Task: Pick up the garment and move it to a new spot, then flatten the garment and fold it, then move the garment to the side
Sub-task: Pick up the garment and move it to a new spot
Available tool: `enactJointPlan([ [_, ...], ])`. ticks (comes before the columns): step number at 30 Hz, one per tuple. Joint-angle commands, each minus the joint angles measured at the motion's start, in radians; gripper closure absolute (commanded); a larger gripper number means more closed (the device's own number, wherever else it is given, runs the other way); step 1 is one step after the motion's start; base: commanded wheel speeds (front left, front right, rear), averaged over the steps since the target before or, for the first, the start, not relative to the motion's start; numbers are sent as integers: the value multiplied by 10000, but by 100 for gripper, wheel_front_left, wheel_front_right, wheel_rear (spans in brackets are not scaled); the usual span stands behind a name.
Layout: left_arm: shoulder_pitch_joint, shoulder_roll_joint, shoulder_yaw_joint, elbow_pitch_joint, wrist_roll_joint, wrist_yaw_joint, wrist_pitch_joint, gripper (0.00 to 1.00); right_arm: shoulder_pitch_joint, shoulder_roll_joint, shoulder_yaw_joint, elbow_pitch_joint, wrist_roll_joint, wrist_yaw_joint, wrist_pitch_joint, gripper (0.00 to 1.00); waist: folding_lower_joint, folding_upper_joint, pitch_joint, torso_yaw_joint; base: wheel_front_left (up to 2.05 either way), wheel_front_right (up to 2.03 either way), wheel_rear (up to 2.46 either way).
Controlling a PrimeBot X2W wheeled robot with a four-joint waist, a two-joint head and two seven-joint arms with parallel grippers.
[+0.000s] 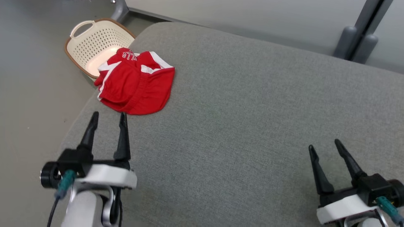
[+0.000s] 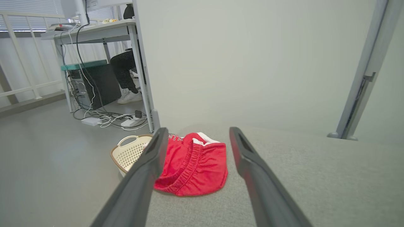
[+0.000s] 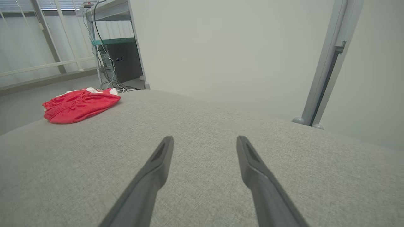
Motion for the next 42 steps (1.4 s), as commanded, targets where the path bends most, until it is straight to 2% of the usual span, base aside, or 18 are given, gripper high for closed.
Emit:
enactJointPlan([
  [1,-688,38,162,547,-94,-107,-12,0,-195,-247,-9,-53,-78,-12,-53,0,0,0,976,-403,0,0,0],
  [4,-2694,354,518,2401,-434,-369,238,0,-658,-703,40,-184,-185,-12,-53,0,0,0,1832,-790,0,0,0],
  [9,-5612,1205,845,4864,-993,-912,1997,0,-1214,-1268,-171,-402,-305,-12,-55,0,0,0,3067,-1391,0,0,0],
  [13,-7338,1784,1063,6587,-1528,-1222,3579,0,-1504,-1577,-350,-434,-376,-19,-21,0,0,0,3803,-1777,0,0,0],
  [22,-9084,2678,875,8797,-2023,-1504,5936,0,-1804,-1667,-529,-288,-463,-46,56,0,0,0,4686,-2360,0,0,0],
  [25,-9346,2993,708,9195,-1941,-1550,6116,0,-1966,-1632,-526,-190,-457,-49,94,0,0,0,4890,-2499,0,0,0],
  [26,-9406,3051,655,9239,-1916,-1561,5990,78,-2027,-1618,-520,-167,-464,-53,100,0,0,0,4937,-2534,0,0,0],
  [27,-9415,3054,607,9300,-1932,-1572,5864,100,-2072,-1617,-518,-151,-477,-55,100,0,0,0,4965,-2547,0,0,0],
  [29,-9442,2991,582,9335,-2078,-1578,5487,100,-2139,-1608,-545,-127,-495,-56,102,0,0,0,4986,-2564,0,0,0],
  [34,-9508,3011,267,8789,-2290,-1590,3784,100,-2334,-1406,-501,-125,-426,-56,101,0,0,0,4566,-2690,0,0,0],
  [38,-9381,3441,-425,8071,-2195,-1580,2544,100,-2207,-1018,-421,-226,-499,-52,70,0,0,0,3854,-2860,0,0,0],
  [42,-9436,3553,-1077,7277,-2295,-1582,1994,100,-2016,-460,-303,-211,-431,-18,10,0,0,0,2986,-3097,0,0,0],
])
